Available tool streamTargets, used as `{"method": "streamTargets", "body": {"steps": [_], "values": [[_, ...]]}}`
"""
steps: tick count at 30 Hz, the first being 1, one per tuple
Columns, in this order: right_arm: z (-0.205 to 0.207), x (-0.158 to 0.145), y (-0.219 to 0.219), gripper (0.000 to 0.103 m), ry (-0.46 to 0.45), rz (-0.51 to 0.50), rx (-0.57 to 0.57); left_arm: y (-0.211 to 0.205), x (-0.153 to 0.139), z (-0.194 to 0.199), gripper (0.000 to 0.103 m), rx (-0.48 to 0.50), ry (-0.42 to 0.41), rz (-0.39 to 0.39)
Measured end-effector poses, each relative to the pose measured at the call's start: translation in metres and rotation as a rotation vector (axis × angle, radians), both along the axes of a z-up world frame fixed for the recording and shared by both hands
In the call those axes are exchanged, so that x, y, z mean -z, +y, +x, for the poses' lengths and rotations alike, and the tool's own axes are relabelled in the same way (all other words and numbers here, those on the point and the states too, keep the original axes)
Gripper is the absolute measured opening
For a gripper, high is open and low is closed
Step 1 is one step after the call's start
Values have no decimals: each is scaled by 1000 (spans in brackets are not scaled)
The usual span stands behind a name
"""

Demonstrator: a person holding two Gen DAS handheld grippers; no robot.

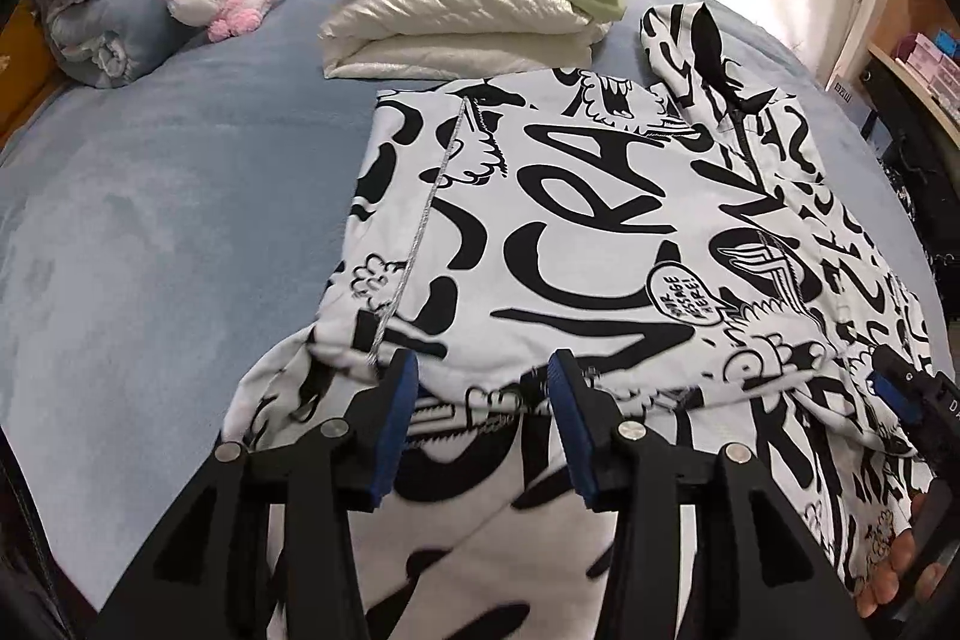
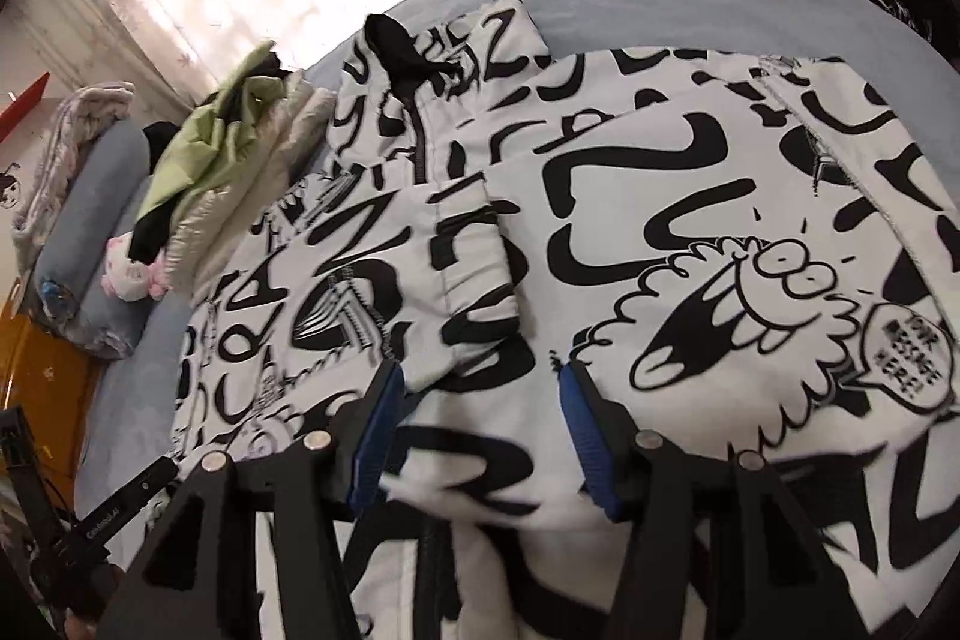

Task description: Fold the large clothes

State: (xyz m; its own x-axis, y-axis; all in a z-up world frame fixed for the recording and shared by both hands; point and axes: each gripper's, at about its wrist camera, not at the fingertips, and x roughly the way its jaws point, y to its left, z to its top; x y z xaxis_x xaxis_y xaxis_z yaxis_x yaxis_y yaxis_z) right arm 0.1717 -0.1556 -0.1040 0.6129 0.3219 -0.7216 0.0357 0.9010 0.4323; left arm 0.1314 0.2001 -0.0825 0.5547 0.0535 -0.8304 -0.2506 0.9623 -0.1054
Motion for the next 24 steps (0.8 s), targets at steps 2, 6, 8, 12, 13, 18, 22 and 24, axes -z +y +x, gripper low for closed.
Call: {"method": "streamTargets", "body": {"steps": [2, 6, 8, 12, 13, 18, 22, 24], "values": [[-8, -8, 0, 54, -17, 2, -8, 0, -5, -9, 44, -2, -5, -2], [-25, -23, -3, 54, -49, 13, -16, 2, -12, -26, 44, -4, -14, 4], [-34, -31, -4, 54, -66, 15, -20, 1, -16, -35, 44, -5, -18, 3], [-52, -44, -8, 54, -98, 14, -28, 0, -24, -51, 44, -4, -32, 7], [-57, -47, -9, 54, -104, 13, -31, -1, -27, -56, 44, -4, -38, 10], [-78, -61, -14, 54, -130, 5, -41, -2, -38, -75, 45, 4, -53, 31], [-95, -71, -22, 55, -148, -11, -47, 0, -46, -89, 46, 7, -59, 56], [-105, -76, -27, 58, -157, -25, -48, 4, -50, -97, 50, 1, -62, 70]]}}
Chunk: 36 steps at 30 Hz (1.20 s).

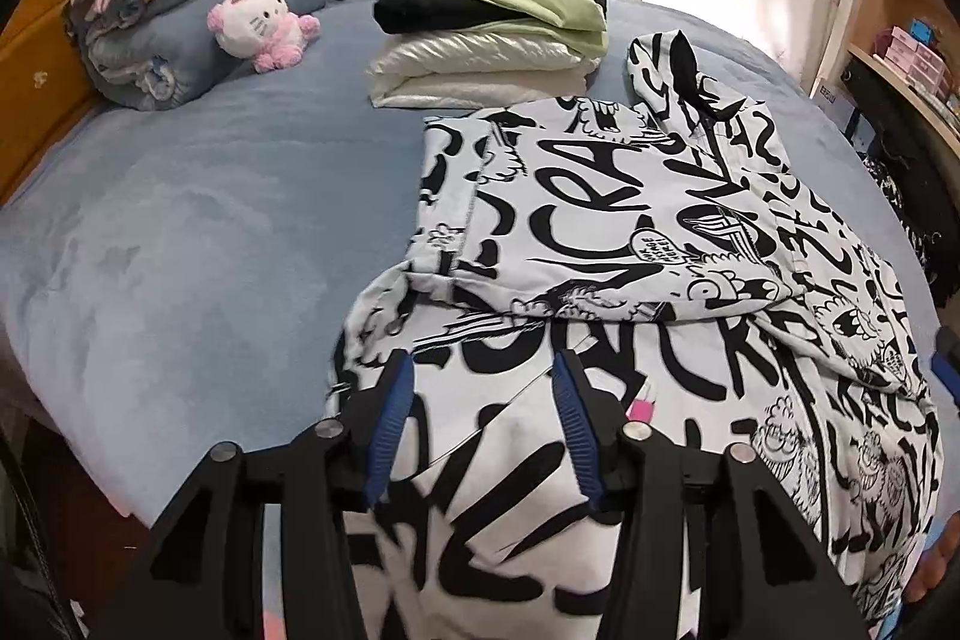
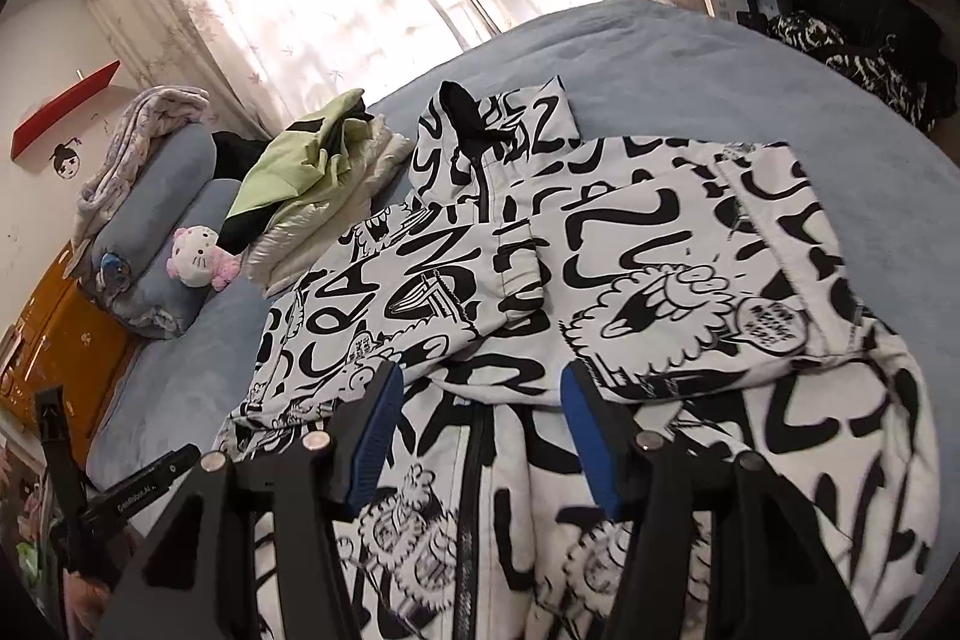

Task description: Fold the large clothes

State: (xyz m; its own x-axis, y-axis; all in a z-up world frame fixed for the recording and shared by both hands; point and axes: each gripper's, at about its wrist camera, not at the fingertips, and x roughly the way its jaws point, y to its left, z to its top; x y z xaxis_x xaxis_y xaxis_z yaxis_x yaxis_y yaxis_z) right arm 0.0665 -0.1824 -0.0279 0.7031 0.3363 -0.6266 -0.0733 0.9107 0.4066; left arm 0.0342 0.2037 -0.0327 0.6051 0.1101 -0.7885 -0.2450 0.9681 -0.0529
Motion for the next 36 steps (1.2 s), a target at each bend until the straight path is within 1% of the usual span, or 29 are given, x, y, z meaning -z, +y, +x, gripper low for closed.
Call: {"method": "streamTargets", "body": {"steps": [1, 3, 7, 11, 13, 15, 19, 23, 25, 27, 29, 33, 36], "values": [[-4, -2, -3, 60, -4, -7, 0, 2, -2, -4, 53, -5, -3, 9], [-13, -5, -8, 61, -14, -28, 4, 7, -3, -13, 54, -15, -4, 27], [-26, -7, -17, 61, -18, -61, 10, 16, 0, -25, 55, -30, 17, 36], [-38, -7, -26, 62, -6, -92, 5, 25, 6, -35, 56, -37, 38, 24], [-43, -6, -31, 62, -1, -113, 4, 27, 11, -39, 62, -39, 50, 22], [-49, -4, -37, 63, 9, -132, 7, 32, 17, -44, 66, -33, 73, 11], [-60, 4, -55, 65, 49, -171, 18, 38, 31, -52, 66, -22, 117, -15], [-76, 21, -84, 65, 116, -186, 41, 43, 50, -63, 66, 8, 168, -54], [-85, 32, -98, 65, 153, -196, 49, 46, 60, -68, 66, 23, 191, -87], [-92, 42, -108, 65, 186, -209, 57, 49, 67, -73, 67, 40, 185, -123], [-101, 52, -118, 65, 216, -214, 65, 51, 70, -76, 69, 47, 172, -138], [-116, 66, -134, 65, 253, -184, 92, 56, 73, -78, 72, 52, 169, -179], [-118, 77, -142, 65, 282, -122, 90, 58, 76, -77, 73, 64, 179, -197]]}}
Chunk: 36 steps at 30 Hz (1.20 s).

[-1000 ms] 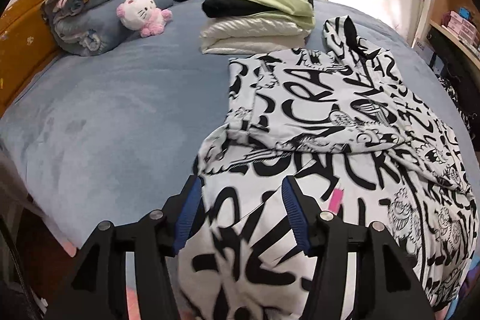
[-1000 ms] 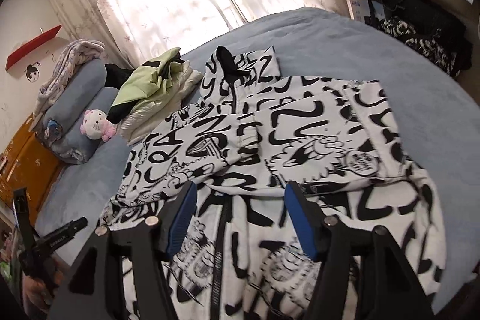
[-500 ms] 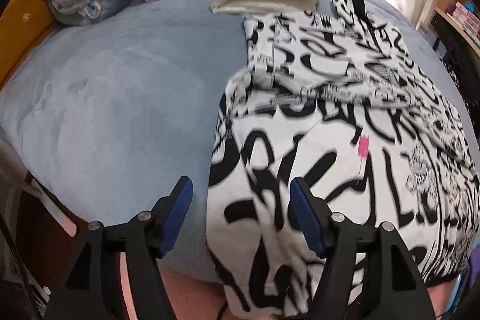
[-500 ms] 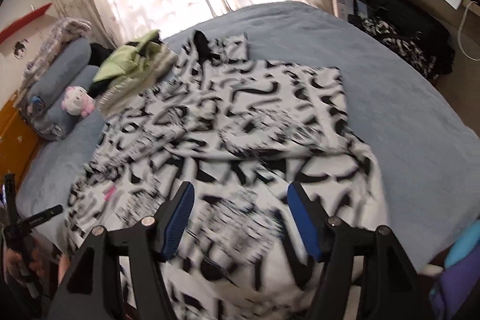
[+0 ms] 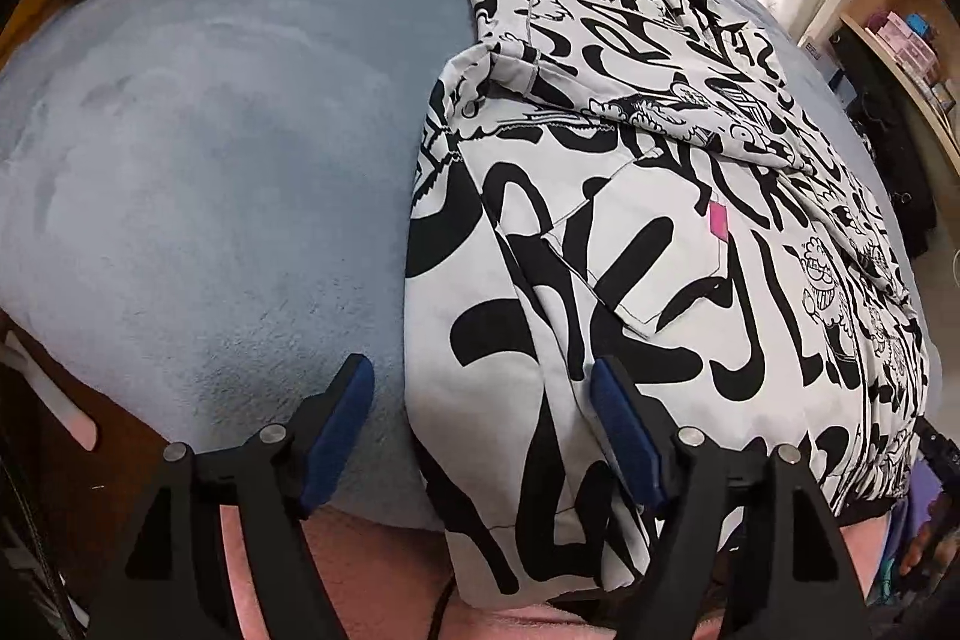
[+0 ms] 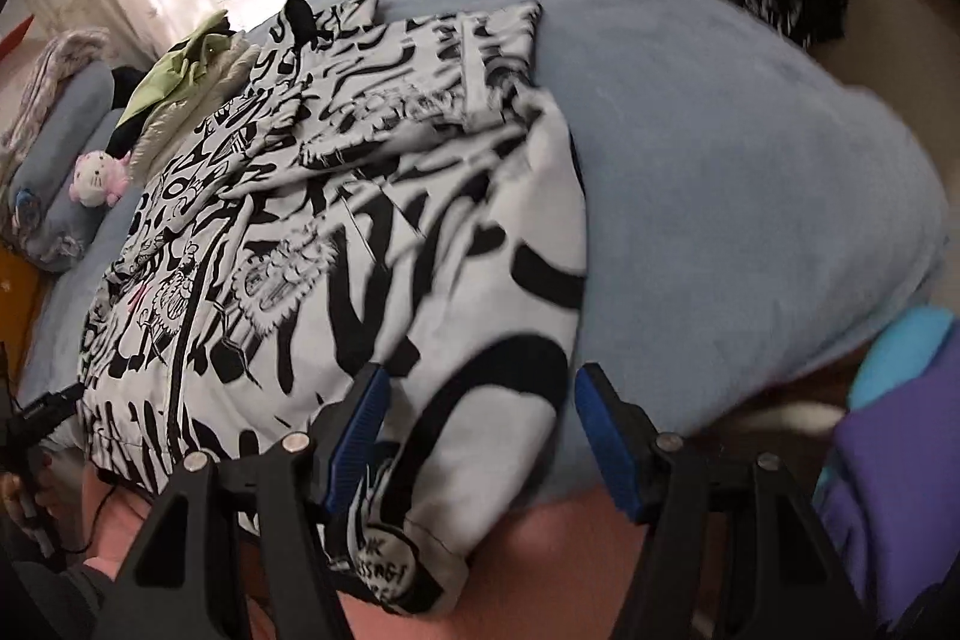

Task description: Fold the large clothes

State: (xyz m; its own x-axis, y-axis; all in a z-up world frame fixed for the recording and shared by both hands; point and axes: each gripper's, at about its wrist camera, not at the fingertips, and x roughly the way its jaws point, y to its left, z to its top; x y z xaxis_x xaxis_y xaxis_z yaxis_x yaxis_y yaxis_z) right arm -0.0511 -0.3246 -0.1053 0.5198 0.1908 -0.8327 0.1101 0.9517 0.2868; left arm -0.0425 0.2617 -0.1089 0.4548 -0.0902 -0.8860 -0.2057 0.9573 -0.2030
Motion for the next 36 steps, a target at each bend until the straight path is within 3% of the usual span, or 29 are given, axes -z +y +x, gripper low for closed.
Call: {"method": "streamTargets", "body": {"steps": [11, 15, 23, 26, 27, 28, 29, 30, 31, 36], "values": [[6, 12, 2, 68, -26, 85, -67, -4, 14, 2, 91, 55, 4, -59], [1, 6, 15, 51, -61, 149, -172, -6, 17, 5, 93, 72, 6, -57], [16, 21, 23, 51, -13, 181, -181, -12, 21, 10, 92, 65, 6, -75], [21, 23, 23, 51, -15, 193, -172, -21, 20, 10, 74, 75, 7, -78], [21, 22, 25, 48, -20, 190, -170, -24, 19, 10, 58, 85, 6, -68], [20, 20, 26, 40, -29, 186, -174, -29, 17, 10, 49, 99, 4, -59], [19, 19, 26, 32, -37, 187, -177, -35, 14, 10, 32, 108, 0, -50], [18, 16, 26, 18, -45, 193, -176, -38, 11, 10, 21, 109, -4, -35], [18, 13, 25, 13, -51, 195, -173, -41, 8, 9, 13, 111, -8, -22], [9, -6, 22, 7, -94, 207, -171, -39, -8, 3, 7, 70, -14, -50]]}}
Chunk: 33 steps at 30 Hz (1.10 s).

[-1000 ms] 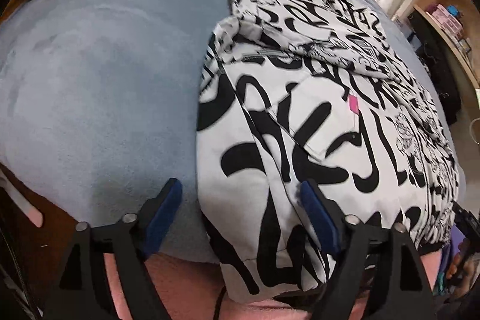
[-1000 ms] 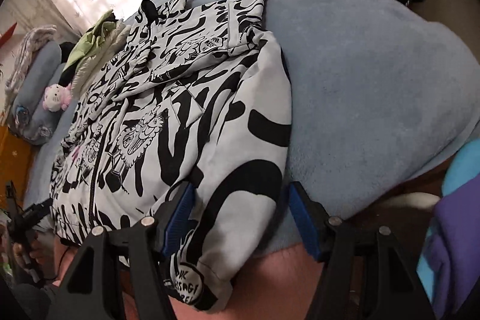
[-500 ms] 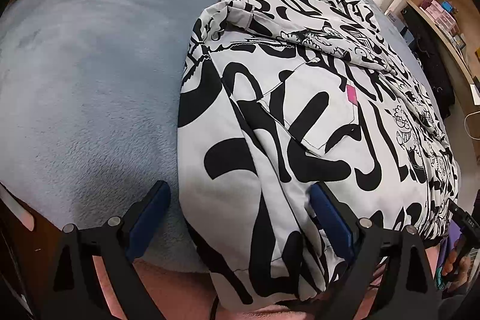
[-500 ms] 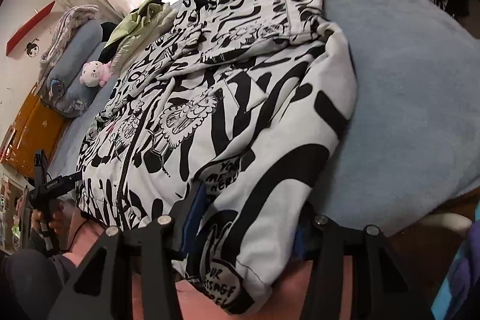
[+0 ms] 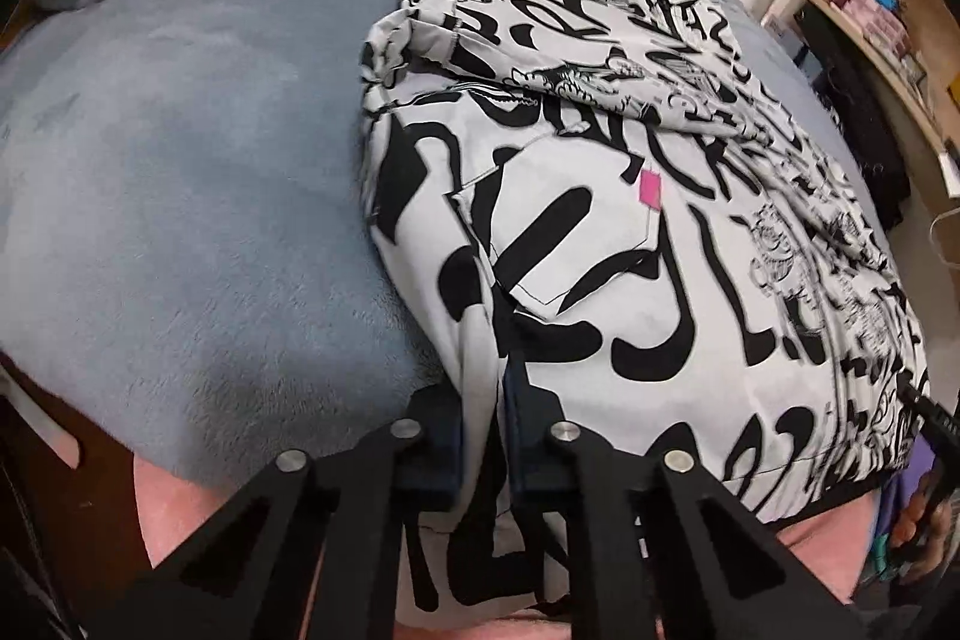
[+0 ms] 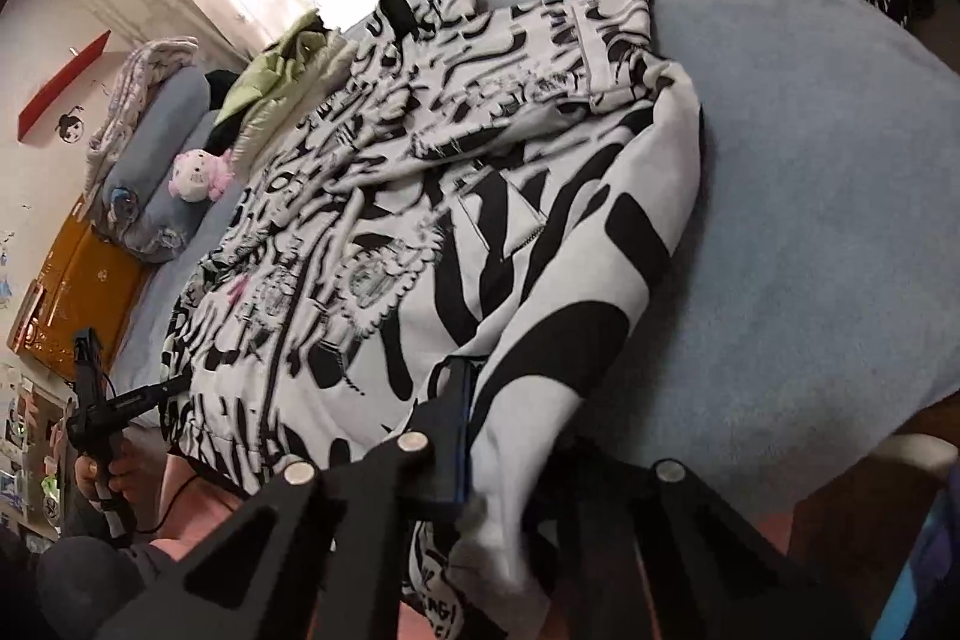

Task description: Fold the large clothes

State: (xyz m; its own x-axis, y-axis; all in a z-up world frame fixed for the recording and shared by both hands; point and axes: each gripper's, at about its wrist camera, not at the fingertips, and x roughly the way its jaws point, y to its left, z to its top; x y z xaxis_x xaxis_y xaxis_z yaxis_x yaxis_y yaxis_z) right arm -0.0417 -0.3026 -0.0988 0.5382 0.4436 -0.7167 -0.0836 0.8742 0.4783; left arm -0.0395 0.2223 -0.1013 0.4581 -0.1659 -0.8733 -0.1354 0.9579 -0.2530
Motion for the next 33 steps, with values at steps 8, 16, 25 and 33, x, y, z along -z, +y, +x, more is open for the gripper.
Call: {"method": "streamTargets", "body": {"steps": [8, 16, 25, 33], "values": [[-17, -51, -5, 6, -79, 45, -35, 9, -47, -19, 5, 13, -46, -91], [12, -94, -15, 5, -151, 176, -39, 37, -88, 17, 5, -42, -110, -330], [128, -130, -31, 5, -203, 320, 102, 56, -114, 137, 6, -129, -236, -401], [280, -85, -47, 35, 11, 447, 256, 74, -93, 285, 52, -219, -166, -457]]}}
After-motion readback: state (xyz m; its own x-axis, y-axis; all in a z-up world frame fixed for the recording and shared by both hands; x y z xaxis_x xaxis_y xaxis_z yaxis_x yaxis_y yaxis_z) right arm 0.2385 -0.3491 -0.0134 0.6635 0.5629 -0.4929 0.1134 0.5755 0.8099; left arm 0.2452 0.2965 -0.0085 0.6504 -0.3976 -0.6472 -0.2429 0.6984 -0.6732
